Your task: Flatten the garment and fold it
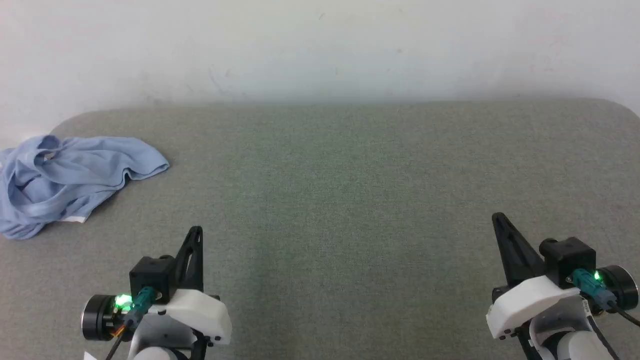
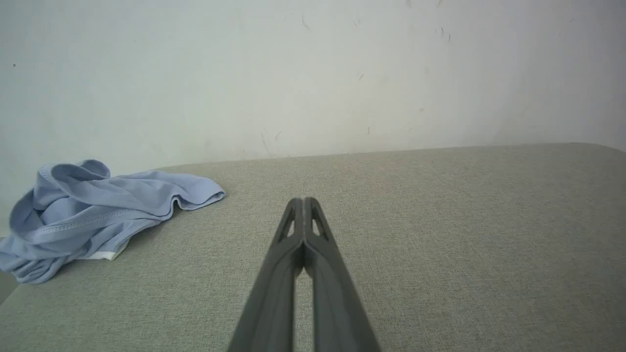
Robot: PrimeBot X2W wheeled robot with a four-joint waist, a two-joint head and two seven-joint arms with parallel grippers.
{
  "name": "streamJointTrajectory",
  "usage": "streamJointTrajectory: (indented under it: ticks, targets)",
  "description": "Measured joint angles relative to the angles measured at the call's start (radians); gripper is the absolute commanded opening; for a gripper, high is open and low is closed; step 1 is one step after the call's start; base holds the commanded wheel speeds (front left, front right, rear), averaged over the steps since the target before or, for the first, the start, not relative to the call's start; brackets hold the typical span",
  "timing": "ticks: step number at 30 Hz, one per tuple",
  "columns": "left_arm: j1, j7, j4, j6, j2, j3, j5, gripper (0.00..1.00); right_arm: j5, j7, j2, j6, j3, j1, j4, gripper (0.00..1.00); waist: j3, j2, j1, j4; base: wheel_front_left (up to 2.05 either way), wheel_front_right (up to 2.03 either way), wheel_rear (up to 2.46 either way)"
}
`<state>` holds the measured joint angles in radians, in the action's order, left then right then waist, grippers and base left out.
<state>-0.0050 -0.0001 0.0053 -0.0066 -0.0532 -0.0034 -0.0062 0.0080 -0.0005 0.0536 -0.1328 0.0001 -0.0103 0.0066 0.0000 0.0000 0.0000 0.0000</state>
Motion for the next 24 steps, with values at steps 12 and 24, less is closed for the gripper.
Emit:
streamJointTrajectory:
  ticks: [12,24]
  targets:
    - [0.000,0.000,0.000,0.000,0.000,0.000,0.000,0.00,0.000,0.000,0.000,0.000,0.000,0.000,0.000,0.00,0.000,0.0000,-0.0001,0.000,0.00,0.00,0.00]
    - [0.000,0.000,0.001,0.000,0.000,0.000,0.000,1.00,0.000,0.000,0.000,0.000,0.000,0.000,0.001,1.00,0.000,0.0000,0.0000,0.000,0.00,0.00,0.00]
